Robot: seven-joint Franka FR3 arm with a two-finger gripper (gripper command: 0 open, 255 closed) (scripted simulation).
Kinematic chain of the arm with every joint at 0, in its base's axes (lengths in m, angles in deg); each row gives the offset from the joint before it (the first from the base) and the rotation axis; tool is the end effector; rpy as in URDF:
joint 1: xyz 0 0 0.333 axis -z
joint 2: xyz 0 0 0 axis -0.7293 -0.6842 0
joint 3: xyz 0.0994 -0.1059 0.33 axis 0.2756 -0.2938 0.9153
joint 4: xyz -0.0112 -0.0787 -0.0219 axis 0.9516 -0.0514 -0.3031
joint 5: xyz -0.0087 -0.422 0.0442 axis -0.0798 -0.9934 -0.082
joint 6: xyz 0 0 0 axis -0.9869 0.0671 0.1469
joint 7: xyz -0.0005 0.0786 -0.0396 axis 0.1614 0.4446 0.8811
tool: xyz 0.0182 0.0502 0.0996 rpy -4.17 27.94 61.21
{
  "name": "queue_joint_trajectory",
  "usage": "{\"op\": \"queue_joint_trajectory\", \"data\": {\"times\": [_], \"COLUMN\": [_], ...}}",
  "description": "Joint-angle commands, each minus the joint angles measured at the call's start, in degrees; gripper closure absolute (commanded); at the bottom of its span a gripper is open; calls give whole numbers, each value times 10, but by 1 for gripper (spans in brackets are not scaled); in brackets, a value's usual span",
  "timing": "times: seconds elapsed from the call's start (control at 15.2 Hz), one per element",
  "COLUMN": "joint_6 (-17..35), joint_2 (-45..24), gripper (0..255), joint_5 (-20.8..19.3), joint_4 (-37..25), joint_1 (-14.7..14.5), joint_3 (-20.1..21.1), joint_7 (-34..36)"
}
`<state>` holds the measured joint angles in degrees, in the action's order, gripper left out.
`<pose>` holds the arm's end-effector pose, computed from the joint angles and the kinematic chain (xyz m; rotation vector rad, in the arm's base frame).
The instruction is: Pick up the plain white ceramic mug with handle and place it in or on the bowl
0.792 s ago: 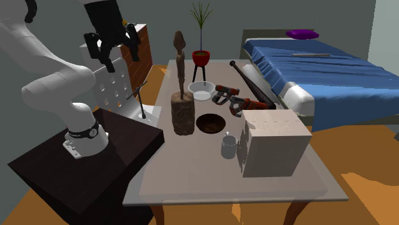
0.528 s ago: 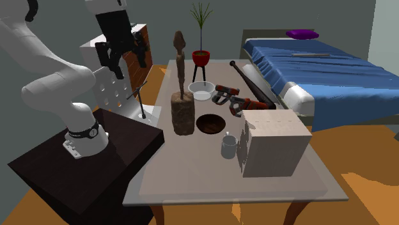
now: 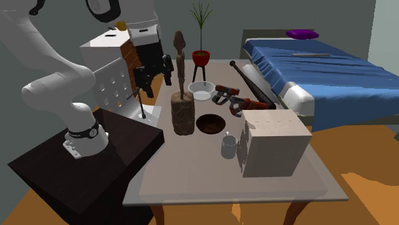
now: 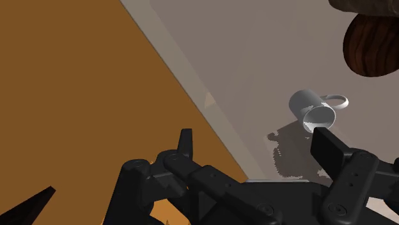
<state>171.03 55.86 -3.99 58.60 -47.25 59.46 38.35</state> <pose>0.3953 0.0942 0.5473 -3.1213 0.1183 -0.1959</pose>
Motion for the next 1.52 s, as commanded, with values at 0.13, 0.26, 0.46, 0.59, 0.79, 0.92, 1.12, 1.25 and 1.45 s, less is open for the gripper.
{"op": "queue_joint_trajectory", "data": {"times": [0.13, 0.26, 0.46, 0.59, 0.79, 0.92, 1.12, 1.25, 1.45], "joint_6": [56, 83, 122, 145, 176, 193, 214, 224, 235], "joint_2": [-71, -111, -173, -216, -284, -330, -400, -447, -516], "gripper": [0, 0, 0, 0, 0, 0, 0, 0, 0], "joint_5": [2, -1, -9, -19, -39, -56, -84, -103, -127], "joint_4": [-5, -12, -28, -42, -69, -90, -127, -155, -203], "joint_1": [0, 1, 2, 2, 1, -2, -11, -20, -37], "joint_3": [26, 39, 58, 70, 83, 89, 92, 90, 84], "joint_7": [33, 51, 80, 102, 136, 160, 196, 218, 248]}}
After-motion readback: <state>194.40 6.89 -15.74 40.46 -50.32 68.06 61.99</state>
